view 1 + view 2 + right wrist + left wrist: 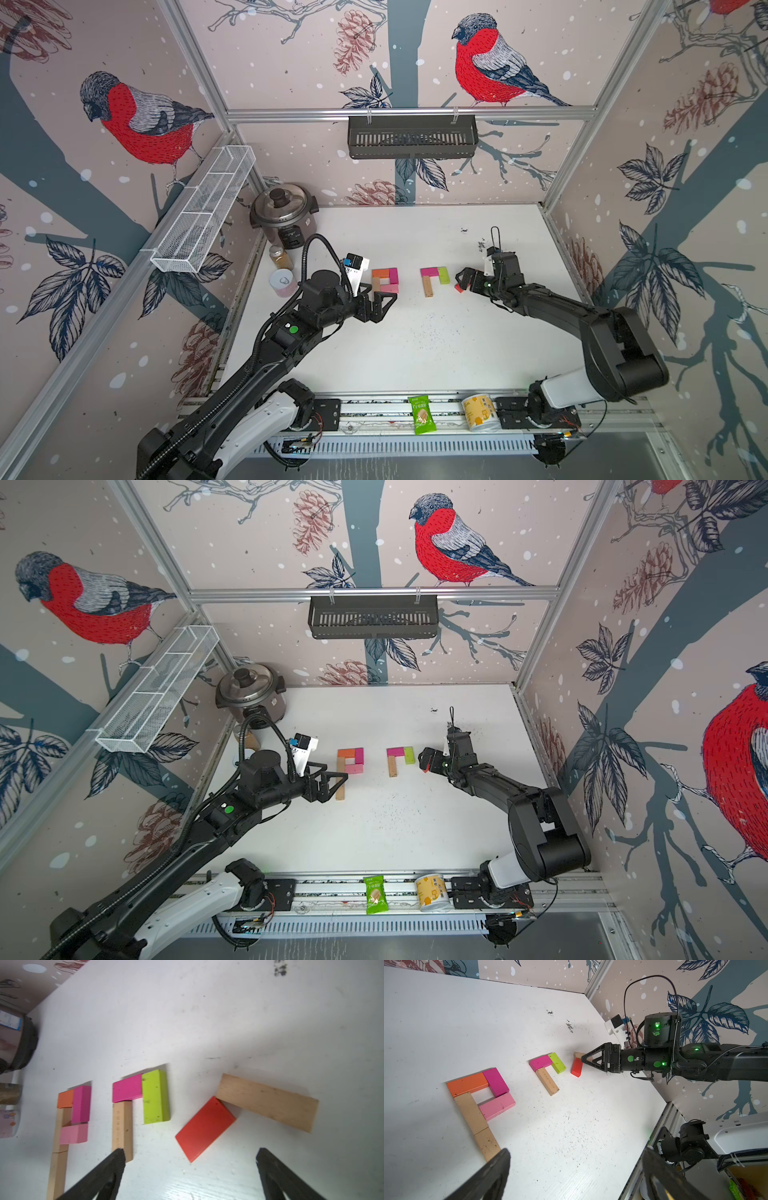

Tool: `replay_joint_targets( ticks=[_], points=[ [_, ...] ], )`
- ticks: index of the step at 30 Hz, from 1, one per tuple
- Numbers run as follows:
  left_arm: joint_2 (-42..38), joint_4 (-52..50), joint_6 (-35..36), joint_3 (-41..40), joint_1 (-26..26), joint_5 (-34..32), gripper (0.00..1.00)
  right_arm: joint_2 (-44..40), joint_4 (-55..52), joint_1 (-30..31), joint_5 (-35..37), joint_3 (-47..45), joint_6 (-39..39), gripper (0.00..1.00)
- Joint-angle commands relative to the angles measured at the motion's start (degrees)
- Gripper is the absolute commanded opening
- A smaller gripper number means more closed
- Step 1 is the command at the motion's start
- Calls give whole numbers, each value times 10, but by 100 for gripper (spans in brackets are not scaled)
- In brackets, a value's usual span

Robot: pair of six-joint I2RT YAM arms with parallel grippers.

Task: Assemble the letter p with building blocks
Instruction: Pick up the building block from the center of the board.

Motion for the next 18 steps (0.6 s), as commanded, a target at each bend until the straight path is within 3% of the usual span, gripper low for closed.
replay_joint_targets(
  ticks=[1, 18],
  points=[
    [-4, 13, 2, -1, 0, 5, 97, 19, -8, 0, 0, 14, -10, 100],
    [-7, 13, -1, -4, 0, 5, 97, 126, 8, -11, -40, 86, -59, 100]
  ],
)
